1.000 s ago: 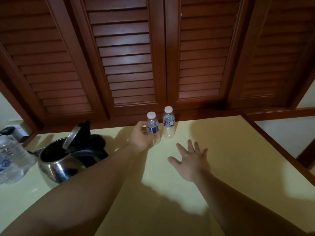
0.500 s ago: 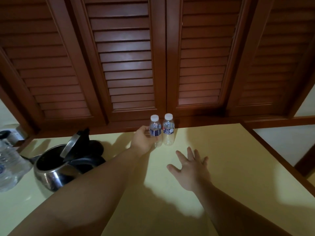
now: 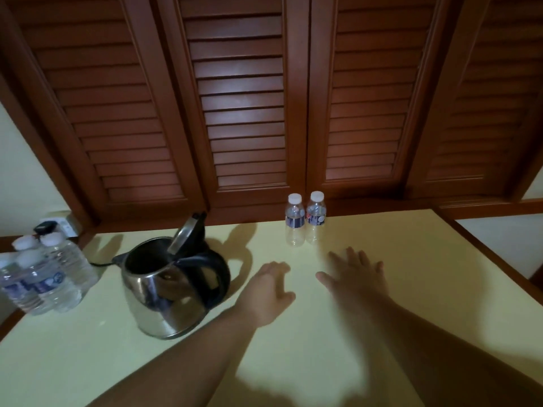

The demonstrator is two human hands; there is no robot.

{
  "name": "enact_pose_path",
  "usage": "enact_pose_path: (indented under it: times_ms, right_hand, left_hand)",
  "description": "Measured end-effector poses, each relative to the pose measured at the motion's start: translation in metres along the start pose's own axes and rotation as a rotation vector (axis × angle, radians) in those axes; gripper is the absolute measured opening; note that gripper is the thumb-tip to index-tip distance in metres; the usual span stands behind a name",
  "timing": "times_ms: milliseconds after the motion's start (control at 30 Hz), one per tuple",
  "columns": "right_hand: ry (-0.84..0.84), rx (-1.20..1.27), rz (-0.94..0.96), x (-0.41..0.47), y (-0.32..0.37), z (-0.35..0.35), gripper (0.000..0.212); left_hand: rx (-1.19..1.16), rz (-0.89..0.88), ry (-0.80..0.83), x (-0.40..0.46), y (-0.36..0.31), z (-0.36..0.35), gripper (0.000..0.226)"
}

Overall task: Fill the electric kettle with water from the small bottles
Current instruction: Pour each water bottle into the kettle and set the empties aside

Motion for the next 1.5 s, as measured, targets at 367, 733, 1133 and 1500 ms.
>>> enact_pose_path:
  times_ms: [367,733,1133,1500]
  right_hand:
    - [-0.051,-0.006,0.132,-0.083,0.109,-0.011,0.069]
    - [-0.319,0.195,0.271,-0.181,0.254,-0.024,0.042]
    - [0.042,0.254,0.492,-0.209,0.414,-0.059,0.05]
    - [0.129,0.203,0.404,-0.194,0.433,-0.074,0.074]
  left_hand:
    - [0.112,-0.313,0.03,-0.146,0.072,0.05,0.042]
    - [0.052,-0.183,-0.135,-0.229,0.192,0.149,0.024]
    - [0.079,0.023,-0.173,-0.248,0.296,0.222,0.025]
    - [-0.19,0.362,-0.486,-0.242,0.373,0.269,0.02]
Point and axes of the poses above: each hand's wrist, its own x-axis towards the middle knuckle, its own z-axis out of the back of the hand, y = z × x, the point moved 8 cm from there along x, towards the middle knuckle, and after that the axes turned 2 degrees about -z, right-handed, at the moved point
